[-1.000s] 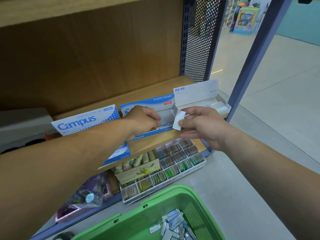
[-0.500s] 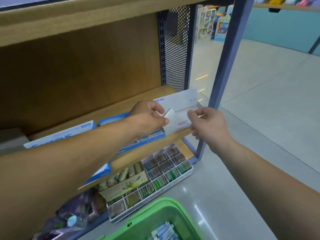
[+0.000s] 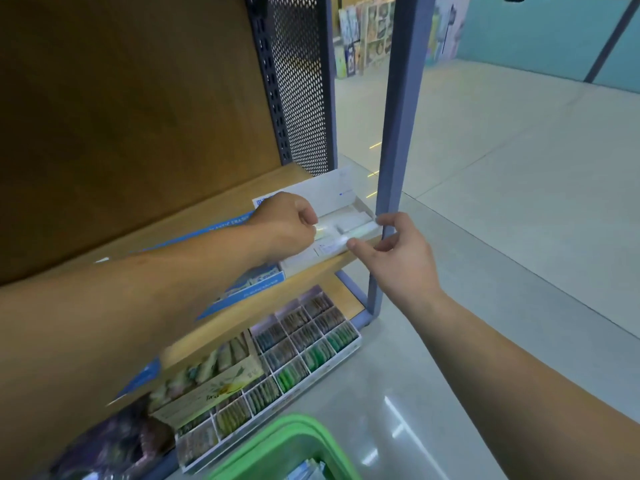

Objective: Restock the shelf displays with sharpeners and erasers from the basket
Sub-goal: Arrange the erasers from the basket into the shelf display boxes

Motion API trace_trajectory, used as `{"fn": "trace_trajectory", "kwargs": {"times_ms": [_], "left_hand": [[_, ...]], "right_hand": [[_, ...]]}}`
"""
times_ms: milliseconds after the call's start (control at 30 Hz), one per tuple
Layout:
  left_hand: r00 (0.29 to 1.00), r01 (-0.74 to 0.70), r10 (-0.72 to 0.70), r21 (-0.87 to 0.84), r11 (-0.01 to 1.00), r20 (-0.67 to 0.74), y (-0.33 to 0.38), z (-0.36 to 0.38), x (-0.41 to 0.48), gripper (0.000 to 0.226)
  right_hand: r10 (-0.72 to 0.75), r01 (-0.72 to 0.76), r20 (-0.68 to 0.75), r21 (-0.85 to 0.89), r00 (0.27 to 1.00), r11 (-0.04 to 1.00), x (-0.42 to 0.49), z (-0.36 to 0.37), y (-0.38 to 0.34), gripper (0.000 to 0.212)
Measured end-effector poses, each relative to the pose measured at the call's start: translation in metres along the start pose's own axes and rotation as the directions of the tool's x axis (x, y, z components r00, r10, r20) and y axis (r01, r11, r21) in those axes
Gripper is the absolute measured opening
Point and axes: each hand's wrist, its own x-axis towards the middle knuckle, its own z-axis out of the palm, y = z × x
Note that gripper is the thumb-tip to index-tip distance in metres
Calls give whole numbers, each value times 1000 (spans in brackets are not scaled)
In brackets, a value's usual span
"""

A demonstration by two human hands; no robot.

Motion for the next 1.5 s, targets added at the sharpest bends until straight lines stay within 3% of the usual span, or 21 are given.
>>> {"fn": "trace_trajectory", "kwargs": {"times_ms": [200, 400, 500, 700, 800, 1000, 1233, 1367, 1500], "left_hand": [[999, 16, -14, -52, 999, 34, -6, -3, -2, 5], [996, 20, -21, 11, 1000, 84, -2, -3, -1, 11], [997, 47, -43, -66, 997, 64, -5, 1, -2, 4], [998, 46, -38, -146, 988, 52, -9, 3, -4, 4], [992, 50, -37, -107, 993, 117, -7, 4, -7, 22], [993, 80, -52, -271, 959, 109, -5, 2, -4, 8], [998, 8, -1, -126, 992, 60, 2, 7, 3, 11], [980, -46, 40, 26, 999, 196, 10, 12, 7, 36], [968, -34, 39, -28, 999, 246, 11, 14, 5, 39]], "right_hand": [[24, -22, -35, 61, 999, 998, -3, 10, -3, 52], [60, -48, -101, 115, 993, 992, -1, 11, -5, 66], [88, -75, -93, 132, 992, 988, 0, 11, -3, 79], [112, -99, -72, 162, 991, 982, -1, 13, 0, 77], [126, -114, -62, 170, 990, 979, -2, 12, 2, 77], [139, -128, -59, 159, 989, 979, -2, 13, 0, 79], [140, -129, -64, 153, 988, 980, -2, 12, 0, 80], [138, -128, -53, 158, 989, 979, -2, 13, 1, 80], [138, -131, -45, 133, 989, 983, -2, 11, 1, 80]]}}
